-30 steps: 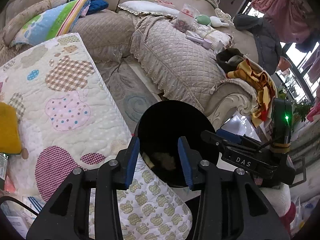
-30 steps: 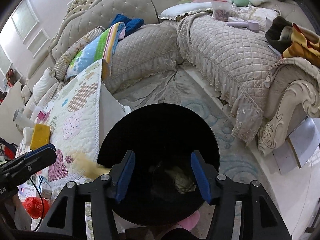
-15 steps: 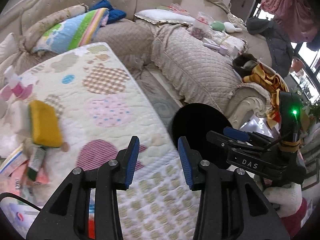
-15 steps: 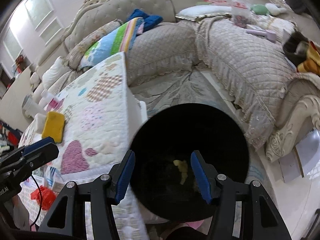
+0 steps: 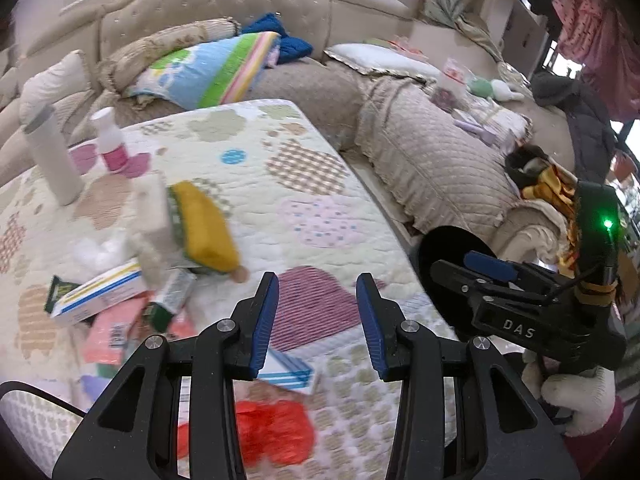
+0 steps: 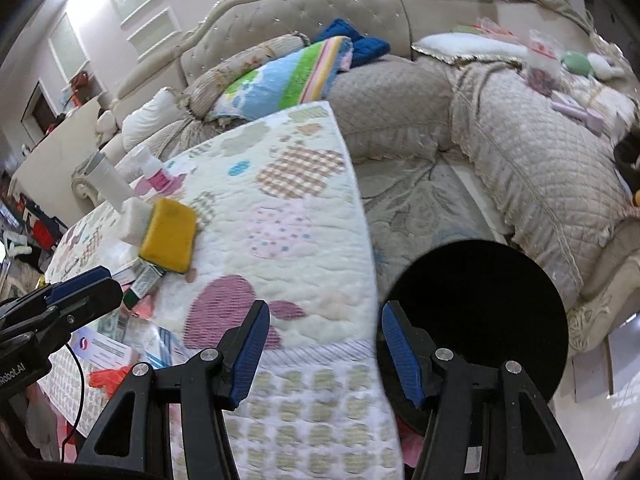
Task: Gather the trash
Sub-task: 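Move both open tools back over the table items, then grasp the white-and-blue Novartis medicine box with the right tool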
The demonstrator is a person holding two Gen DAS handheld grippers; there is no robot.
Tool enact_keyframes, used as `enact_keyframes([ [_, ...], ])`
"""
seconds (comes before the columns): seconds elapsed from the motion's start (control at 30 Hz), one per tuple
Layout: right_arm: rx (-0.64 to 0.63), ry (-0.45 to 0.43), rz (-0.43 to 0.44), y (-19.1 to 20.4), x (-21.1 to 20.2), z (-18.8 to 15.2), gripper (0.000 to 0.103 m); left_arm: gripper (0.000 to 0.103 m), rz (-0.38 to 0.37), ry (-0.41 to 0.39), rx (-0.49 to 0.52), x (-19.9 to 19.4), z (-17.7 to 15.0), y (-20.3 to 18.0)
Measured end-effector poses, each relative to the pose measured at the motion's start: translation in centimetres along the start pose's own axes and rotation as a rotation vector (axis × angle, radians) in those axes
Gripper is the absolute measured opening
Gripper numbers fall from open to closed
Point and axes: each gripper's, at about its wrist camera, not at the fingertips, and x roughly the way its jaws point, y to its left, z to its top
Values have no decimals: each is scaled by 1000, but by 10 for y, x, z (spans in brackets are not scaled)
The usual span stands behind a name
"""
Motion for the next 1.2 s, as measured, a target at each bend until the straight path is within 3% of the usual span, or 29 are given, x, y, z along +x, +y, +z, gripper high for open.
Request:
enact_keyframes([
  [0.17,-33,-11,0,24,1,3,59,38,31,-27,-35,-14,-4,25],
  [0.3,-64,-13,10,44,2,5,66,38,48,-39,-63,-22,-8,42],
  [0.53,-111,-14,48,74,5,7,66,40,61,-47,-113,-36,-12,79],
  [0.63,-135,-13,74,86,5,6,66,51,66,-62,-151,-46,-13,103],
  [0.87,-209,71,134,111,27,-7,66,54,118,-42,-187,-57,-27,142],
  [1.2,-302,194,159,136,60,-31,66,54,155,42,-186,-60,-66,164],
])
